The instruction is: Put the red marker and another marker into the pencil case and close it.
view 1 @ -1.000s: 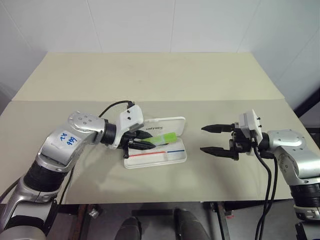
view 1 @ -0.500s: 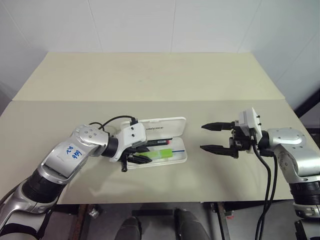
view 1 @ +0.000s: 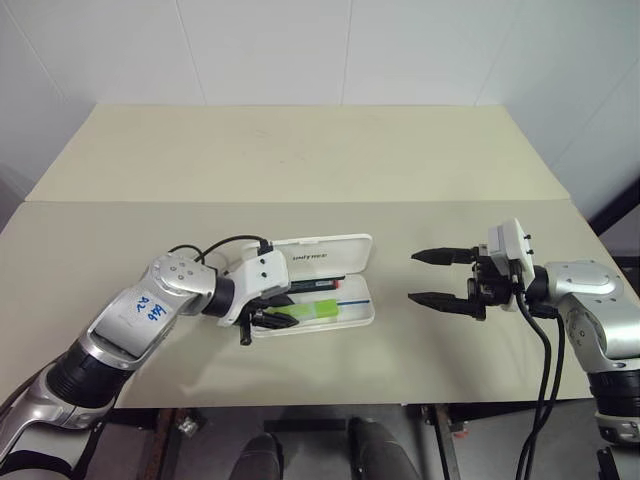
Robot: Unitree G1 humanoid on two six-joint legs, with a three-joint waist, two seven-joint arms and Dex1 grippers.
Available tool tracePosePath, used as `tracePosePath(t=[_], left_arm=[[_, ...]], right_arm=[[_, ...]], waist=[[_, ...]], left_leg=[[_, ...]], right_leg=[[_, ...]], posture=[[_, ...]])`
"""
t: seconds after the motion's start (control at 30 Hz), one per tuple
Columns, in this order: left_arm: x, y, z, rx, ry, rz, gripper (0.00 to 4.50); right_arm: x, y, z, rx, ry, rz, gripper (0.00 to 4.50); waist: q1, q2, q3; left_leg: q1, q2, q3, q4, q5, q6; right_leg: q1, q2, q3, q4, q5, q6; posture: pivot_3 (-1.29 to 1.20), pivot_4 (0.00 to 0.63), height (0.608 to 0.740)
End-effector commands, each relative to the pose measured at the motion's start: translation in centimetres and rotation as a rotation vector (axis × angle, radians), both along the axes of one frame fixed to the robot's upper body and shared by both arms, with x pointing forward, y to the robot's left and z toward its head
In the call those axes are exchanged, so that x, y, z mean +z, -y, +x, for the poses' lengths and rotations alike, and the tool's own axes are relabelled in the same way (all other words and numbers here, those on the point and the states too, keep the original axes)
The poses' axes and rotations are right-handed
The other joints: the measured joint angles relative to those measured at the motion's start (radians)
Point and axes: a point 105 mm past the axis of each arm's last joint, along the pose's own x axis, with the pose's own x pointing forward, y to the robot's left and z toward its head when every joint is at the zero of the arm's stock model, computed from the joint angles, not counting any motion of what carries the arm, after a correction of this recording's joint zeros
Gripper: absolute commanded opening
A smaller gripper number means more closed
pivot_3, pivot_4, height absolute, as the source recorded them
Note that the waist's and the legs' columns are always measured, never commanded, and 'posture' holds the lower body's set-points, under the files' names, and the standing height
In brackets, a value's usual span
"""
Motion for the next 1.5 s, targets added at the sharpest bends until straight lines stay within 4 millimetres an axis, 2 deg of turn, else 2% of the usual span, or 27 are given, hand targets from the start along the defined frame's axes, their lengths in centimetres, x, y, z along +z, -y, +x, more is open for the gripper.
tracePosePath(t=[0.03,0.3,0.33,0.43,0.67,0.83,0.93,0.97,1.03,1.17,1.23,1.3,1.37,1.5], left_arm=[[0.4,0.5,-0.2,-0.036,0.018,-0.005,1.81],[0.1,0.6,-0.1,-0.035,0.020,-0.001,4.31],[0.2,0.6,-0.1,-0.035,0.023,-0.002,4.46],[0.6,0.6,-0.2,-0.040,0.035,-0.010,4.46],[4.6,1.4,0.5,-0.028,0.156,-0.133,4.46],[10.4,1.8,0.6,-0.033,0.345,-0.331,4.46],[14.0,0.9,1.2,0.016,0.486,-0.443,4.46],[15.5,-0.1,1.9,0.081,0.538,-0.482,4.46],[17.0,-2.9,3.6,0.252,0.589,-0.517,4.46],[16.9,-8.0,4.9,0.499,0.639,-0.444,4.46],[17.1,-9.7,5.1,0.586,0.654,-0.440,4.46],[16.3,-11.1,5.2,0.662,0.632,-0.417,4.46],[13.7,-12.0,5.0,0.707,0.564,-0.351,4.46],[7.8,-12.3,4.2,0.746,0.414,-0.247,4.46]], right_arm=[[0.6,0.3,0.0,-0.012,0.039,-0.004,4.50],[0.5,0.3,0.1,-0.016,0.040,-0.007,4.50],[0.5,0.3,0.1,-0.016,0.040,-0.007,4.50],[0.5,0.3,0.2,-0.016,0.042,-0.006,4.50],[0.4,0.3,0.1,-0.015,0.042,-0.007,4.50],[0.4,0.4,0.1,-0.015,0.041,-0.008,4.50],[0.5,0.4,0.2,-0.015,0.043,-0.007,4.50],[0.5,0.4,0.2,-0.012,0.042,-0.005,4.50],[0.5,0.4,0.2,-0.005,0.043,-0.002,4.50],[0.7,0.5,0.3,-0.001,0.048,0.002,4.50],[0.7,0.5,0.4,0.001,0.049,0.000,4.50],[0.8,0.5,0.6,0.003,0.050,0.000,4.50],[0.8,0.5,0.6,0.006,0.051,-0.001,4.50],[0.7,0.4,0.8,0.009,0.052,-0.003,4.50]], waist=[[0.000,0.000,0.000],[0.000,0.000,0.000],[0.000,0.000,0.000],[0.000,0.000,0.000],[0.001,0.000,0.000],[0.002,0.000,0.000],[0.001,0.000,0.000],[0.001,0.000,0.000],[0.000,0.000,0.000],[-0.007,0.000,0.000],[-0.004,0.000,0.000],[-0.001,-0.001,0.001],[-0.001,-0.001,0.000],[0.000,-0.001,0.000]], left_leg=[[0.000,0.000,0.000,0.000,0.000,0.000],[0.000,0.000,0.000,0.000,0.000,0.000],[0.000,0.000,0.000,0.000,0.000,0.000],[0.000,0.000,0.000,0.000,0.000,0.000],[0.000,0.000,0.000,0.000,0.000,0.000],[0.000,0.000,0.000,0.000,0.000,0.000],[0.000,0.000,0.000,0.000,0.000,0.000],[0.000,0.000,0.000,0.000,0.000,0.000],[0.001,0.000,0.000,0.000,0.000,0.000],[0.004,0.000,0.000,-0.001,0.000,0.000],[0.004,0.000,0.000,-0.001,0.000,0.000],[0.003,0.000,0.000,0.000,0.000,0.000],[0.003,-0.001,0.000,0.000,0.000,0.000],[0.003,-0.001,0.000,-0.002,0.000,0.000]], right_leg=[[0.000,0.000,0.000,0.000,0.000,0.000],[0.000,0.000,0.000,0.000,0.000,0.000],[0.000,0.000,0.000,0.000,0.000,0.000],[0.000,0.000,0.000,0.000,0.000,0.000],[0.000,0.000,0.000,0.000,0.000,0.000],[0.001,0.000,0.000,0.000,0.000,0.001],[0.001,0.000,0.000,0.000,0.001,0.001],[0.001,0.000,0.000,-0.001,0.001,0.001],[0.001,0.000,0.000,-0.001,0.001,0.001],[0.003,0.000,0.000,-0.001,0.001,0.002],[0.003,0.000,0.000,-0.001,0.001,0.002],[0.003,0.000,0.000,-0.001,0.001,0.002],[0.004,-0.001,0.000,-0.002,0.001,0.002],[0.004,-0.002,-0.001,-0.004,0.001,0.002]], posture=[[0.00,0.150,0.740],[0.00,0.150,0.740],[0.00,0.150,0.740],[0.00,0.150,0.740],[0.00,0.150,0.740],[0.00,0.150,0.740],[0.00,0.150,0.740],[0.00,0.150,0.740],[0.00,0.150,0.740],[0.00,0.150,0.740],[0.00,0.150,0.740],[0.00,0.150,0.740],[0.00,0.150,0.740],[0.00,0.150,0.740]])
